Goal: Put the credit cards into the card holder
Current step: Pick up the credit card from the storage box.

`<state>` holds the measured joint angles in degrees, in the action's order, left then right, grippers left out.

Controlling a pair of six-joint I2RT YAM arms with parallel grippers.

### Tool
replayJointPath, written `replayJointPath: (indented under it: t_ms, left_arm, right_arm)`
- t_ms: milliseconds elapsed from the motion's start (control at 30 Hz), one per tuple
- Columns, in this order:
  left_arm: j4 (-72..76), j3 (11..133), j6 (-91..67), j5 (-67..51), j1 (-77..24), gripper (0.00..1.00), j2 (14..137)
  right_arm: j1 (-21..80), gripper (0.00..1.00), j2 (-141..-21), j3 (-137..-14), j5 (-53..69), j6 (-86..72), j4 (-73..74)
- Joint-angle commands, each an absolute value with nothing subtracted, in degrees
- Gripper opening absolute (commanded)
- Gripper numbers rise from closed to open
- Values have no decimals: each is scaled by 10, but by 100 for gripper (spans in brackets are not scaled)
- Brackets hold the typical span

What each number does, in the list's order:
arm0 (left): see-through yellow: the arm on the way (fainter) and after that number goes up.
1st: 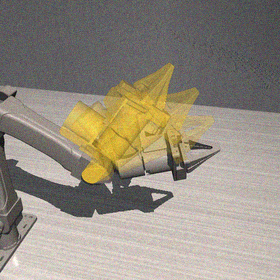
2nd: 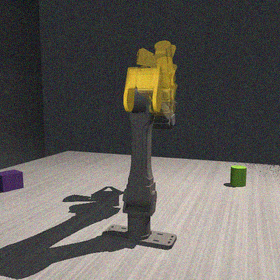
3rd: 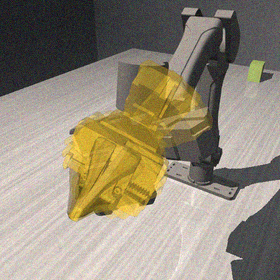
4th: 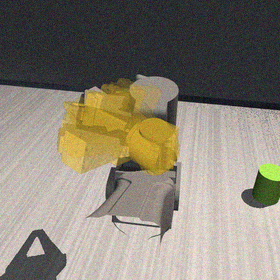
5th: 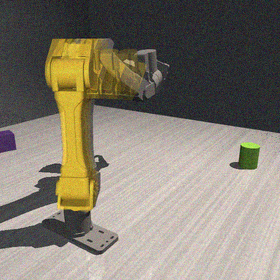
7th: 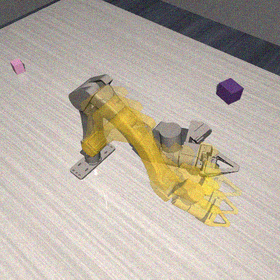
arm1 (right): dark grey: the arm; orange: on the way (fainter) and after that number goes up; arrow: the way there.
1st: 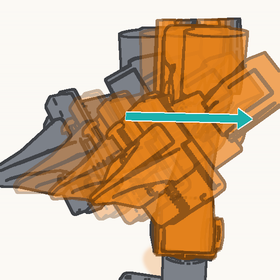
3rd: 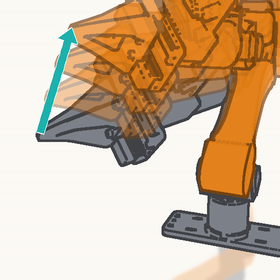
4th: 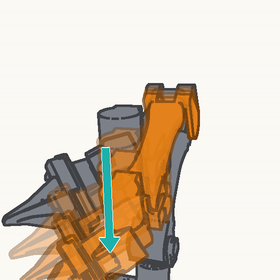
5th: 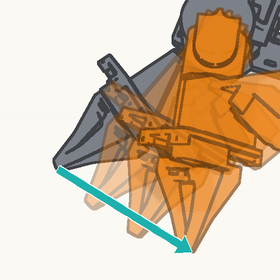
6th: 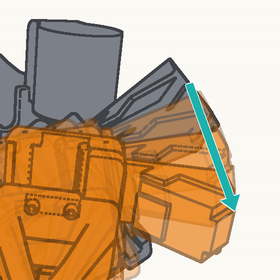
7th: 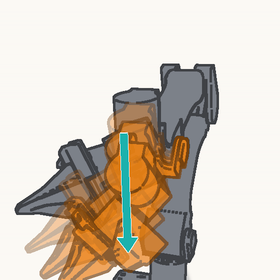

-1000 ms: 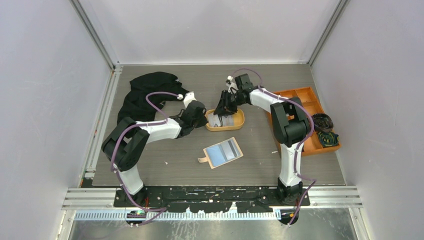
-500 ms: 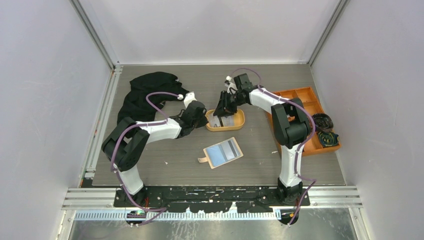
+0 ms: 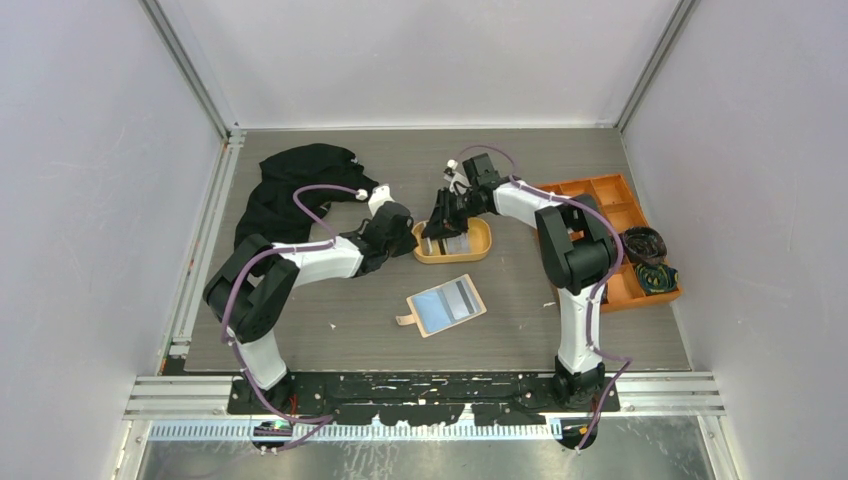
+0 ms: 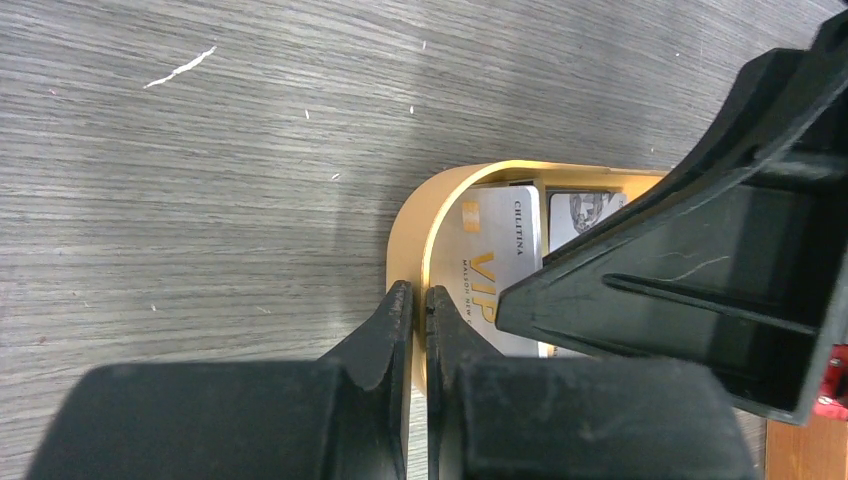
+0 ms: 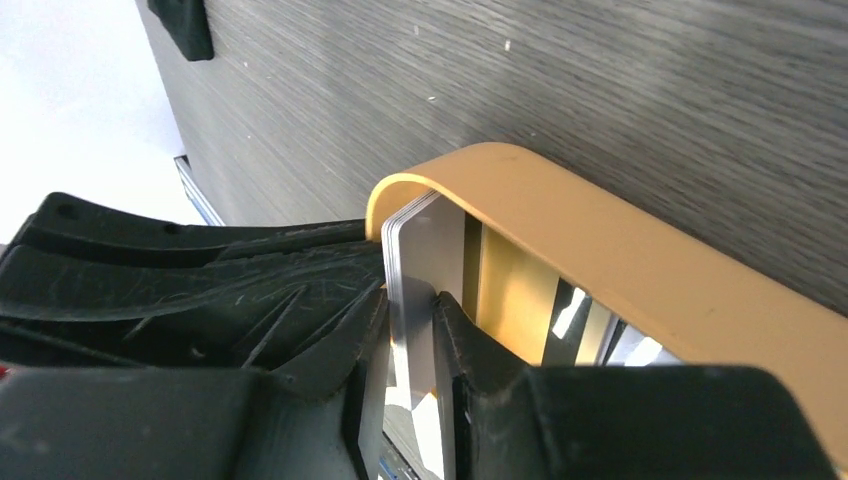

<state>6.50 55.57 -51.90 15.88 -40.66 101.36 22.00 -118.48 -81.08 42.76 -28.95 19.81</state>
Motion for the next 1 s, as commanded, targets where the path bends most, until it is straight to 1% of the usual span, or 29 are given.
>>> replayJointPath:
  t_ms: [0, 67, 133, 200, 400, 533, 633, 800, 967]
  left_arm:
    - [69, 562, -523, 145, -413, 0, 1001]
    - [70, 562, -523, 145, -412, 0, 1000]
    - [70, 562, -522, 145, -412, 0, 1000]
    - [71, 561, -522, 143, -412, 0, 1001]
    - [75, 561, -522, 136, -412, 0, 999]
    - [76, 561, -522, 132, -413, 0, 997]
    - [80, 561, -521, 126, -412, 0, 997]
    - [82, 561, -520, 123, -413, 0, 996]
    - [84, 562, -514, 117, -412, 4, 993]
  right_arm:
    - [222, 27, -1188, -814, 395, -279, 213]
    - [222, 31, -1184, -821, 368, -262, 232]
    - [222, 36, -1179, -824, 348, -250, 241]
    - [222, 38, -1179, -826, 350, -246, 245]
    - [222, 38, -1204, -834, 380, -251, 249]
    - [222, 38, -1213, -826, 432, -283, 213]
    - [221, 38, -1212, -827, 445, -287, 208]
    - [203, 33, -1201, -828, 453, -287, 209]
    - [179, 32, -1189, -831, 468, -287, 218]
